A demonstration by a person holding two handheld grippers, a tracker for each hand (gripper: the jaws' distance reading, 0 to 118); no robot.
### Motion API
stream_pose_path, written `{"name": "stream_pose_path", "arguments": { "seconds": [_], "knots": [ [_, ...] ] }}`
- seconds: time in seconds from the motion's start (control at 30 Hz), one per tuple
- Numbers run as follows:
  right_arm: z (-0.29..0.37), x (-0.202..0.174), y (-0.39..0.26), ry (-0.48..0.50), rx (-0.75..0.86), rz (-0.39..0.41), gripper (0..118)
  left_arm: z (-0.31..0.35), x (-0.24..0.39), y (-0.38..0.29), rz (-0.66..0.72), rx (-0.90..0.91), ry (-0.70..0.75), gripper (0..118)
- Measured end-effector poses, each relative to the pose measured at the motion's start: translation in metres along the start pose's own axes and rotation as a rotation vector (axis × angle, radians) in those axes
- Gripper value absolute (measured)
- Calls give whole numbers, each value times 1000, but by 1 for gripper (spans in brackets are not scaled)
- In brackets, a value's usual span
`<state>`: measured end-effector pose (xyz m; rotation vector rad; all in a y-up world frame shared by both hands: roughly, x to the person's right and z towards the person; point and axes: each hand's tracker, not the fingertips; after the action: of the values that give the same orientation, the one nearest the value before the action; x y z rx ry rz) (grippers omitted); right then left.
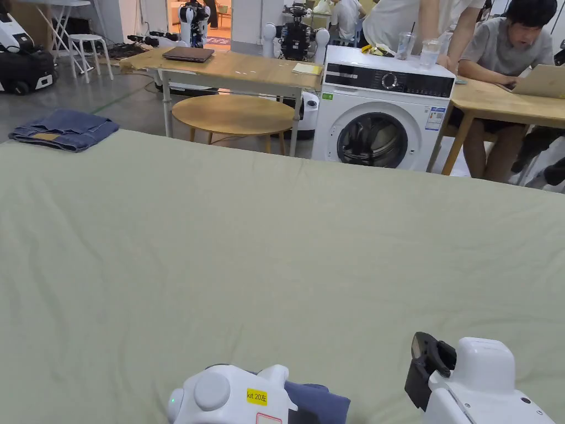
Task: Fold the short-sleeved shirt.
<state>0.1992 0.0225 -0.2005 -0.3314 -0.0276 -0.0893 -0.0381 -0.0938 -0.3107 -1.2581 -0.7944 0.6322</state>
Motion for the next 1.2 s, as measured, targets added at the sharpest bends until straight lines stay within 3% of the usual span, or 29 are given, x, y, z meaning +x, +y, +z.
{"name": "stream_pose_path", "arguments": {
  "seconds": [0.23,0.37,0.53,0.77,0.97,1.2],
  "knots": [
    [-5,-1,-4,-6,1,6,0,15,14,-2,-44,4,23,0],
    [-11,-6,-4,-7,14,17,0,60,34,0,-211,146,43,0],
    [-20,-18,3,-11,48,20,0,117,47,-4,-363,420,191,0],
    [-22,-40,20,-14,148,30,0,160,56,-24,-605,846,554,0],
    [-16,-53,30,-26,225,36,0,178,51,-34,-616,1123,700,0],
    [-9,-59,32,-51,252,61,0,187,40,-38,-593,1192,750,0]
  ]
}}
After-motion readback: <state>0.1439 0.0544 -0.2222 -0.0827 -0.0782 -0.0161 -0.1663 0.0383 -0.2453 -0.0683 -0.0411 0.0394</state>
